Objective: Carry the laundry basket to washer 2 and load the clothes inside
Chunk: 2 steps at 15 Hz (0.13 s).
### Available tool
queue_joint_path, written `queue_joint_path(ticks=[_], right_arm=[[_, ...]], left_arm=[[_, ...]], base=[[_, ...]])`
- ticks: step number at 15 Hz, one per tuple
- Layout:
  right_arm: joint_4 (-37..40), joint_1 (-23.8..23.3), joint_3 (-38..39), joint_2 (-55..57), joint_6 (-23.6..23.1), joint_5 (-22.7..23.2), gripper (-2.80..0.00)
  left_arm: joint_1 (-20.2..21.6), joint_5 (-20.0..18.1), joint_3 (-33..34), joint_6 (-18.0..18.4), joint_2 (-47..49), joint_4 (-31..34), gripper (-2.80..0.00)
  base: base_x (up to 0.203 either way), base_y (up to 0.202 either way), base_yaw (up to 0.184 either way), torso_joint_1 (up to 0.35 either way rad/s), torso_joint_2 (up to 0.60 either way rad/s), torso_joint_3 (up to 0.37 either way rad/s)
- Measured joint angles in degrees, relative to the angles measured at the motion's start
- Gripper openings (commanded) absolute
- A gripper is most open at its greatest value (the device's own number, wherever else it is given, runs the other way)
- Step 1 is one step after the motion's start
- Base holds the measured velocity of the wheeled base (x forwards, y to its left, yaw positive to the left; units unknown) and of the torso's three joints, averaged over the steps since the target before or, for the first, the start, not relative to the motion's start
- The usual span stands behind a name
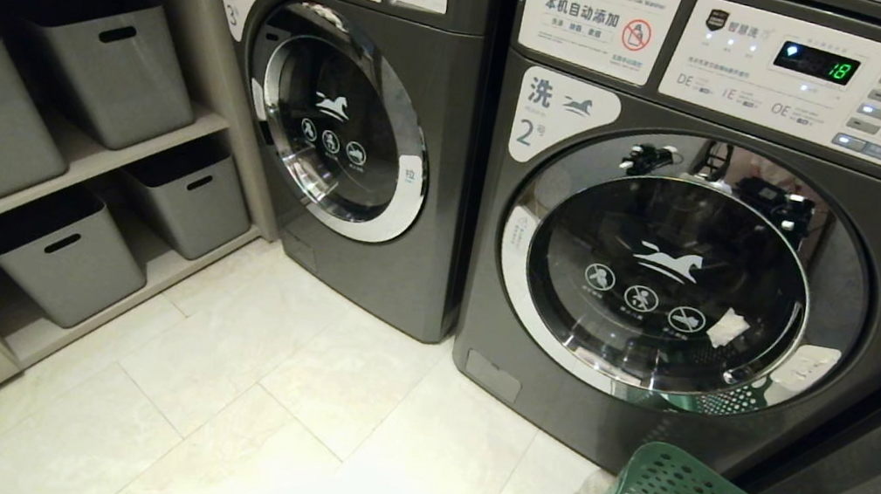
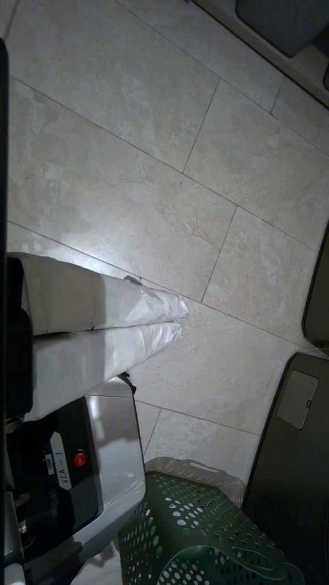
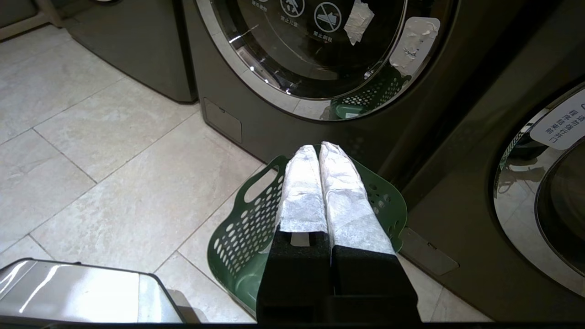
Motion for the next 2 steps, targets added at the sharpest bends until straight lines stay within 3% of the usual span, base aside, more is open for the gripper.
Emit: queue_joint_path(ticks=[2], right_arm=[[0.0, 0.0, 0.0, 0.0, 0.0, 0.2, -2.80]], left_arm=[[0.0, 0.0, 0.0, 0.0, 0.0, 0.0, -2.80]], base=[[0.000, 0.000, 0.000, 0.000, 0.00, 0.000]])
